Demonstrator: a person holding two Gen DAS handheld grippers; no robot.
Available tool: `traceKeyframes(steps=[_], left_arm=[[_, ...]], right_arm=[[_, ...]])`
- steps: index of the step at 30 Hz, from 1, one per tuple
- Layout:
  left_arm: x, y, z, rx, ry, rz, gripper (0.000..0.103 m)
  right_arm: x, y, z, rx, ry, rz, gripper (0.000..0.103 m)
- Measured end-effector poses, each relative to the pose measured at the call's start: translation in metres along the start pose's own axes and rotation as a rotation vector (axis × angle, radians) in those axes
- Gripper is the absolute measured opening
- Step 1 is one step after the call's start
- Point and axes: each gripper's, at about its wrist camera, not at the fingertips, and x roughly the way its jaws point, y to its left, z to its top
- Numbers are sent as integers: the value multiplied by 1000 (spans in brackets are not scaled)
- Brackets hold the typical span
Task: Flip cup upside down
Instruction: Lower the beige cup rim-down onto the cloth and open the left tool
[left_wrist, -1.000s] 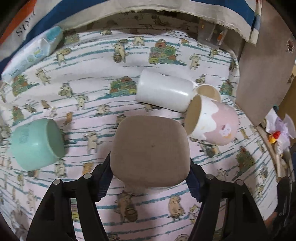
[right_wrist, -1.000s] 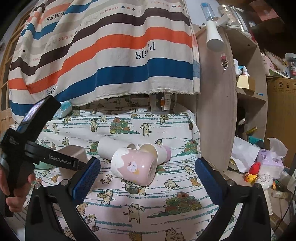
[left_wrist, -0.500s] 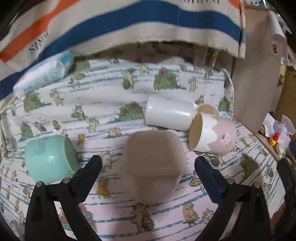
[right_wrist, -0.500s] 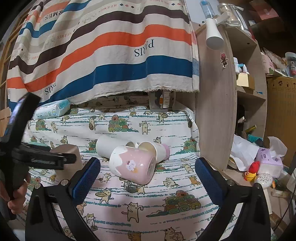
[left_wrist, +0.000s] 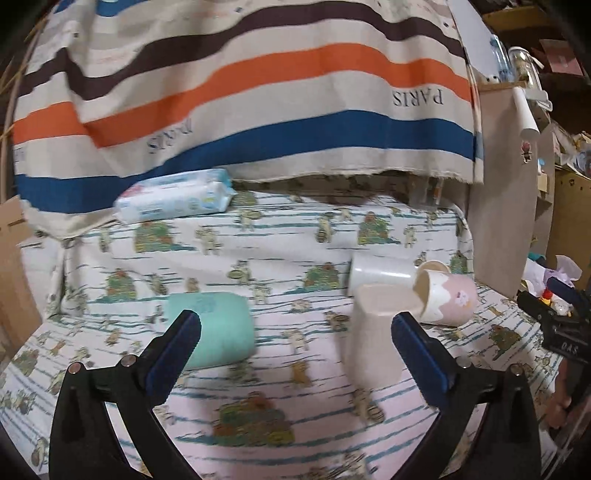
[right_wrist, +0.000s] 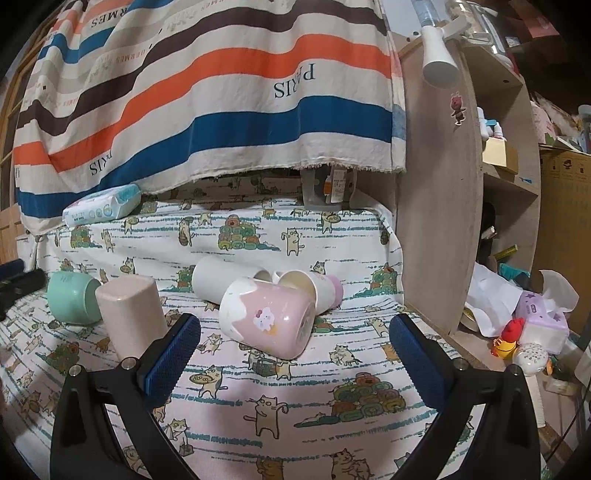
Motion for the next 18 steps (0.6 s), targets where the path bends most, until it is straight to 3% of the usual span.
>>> traceKeyframes(steps=[5,12,18], left_arm=[[-3,17,-15,-9,13,23,103],[-10,19,-29,7,-30,43,103],[-7,25,-28,-21,-17,42,103]], right_arm=[[2,11,-1,-7,15,1,103],[-4,62,-1,-80,6,103,103],[2,67,0,-28,16,111,103]])
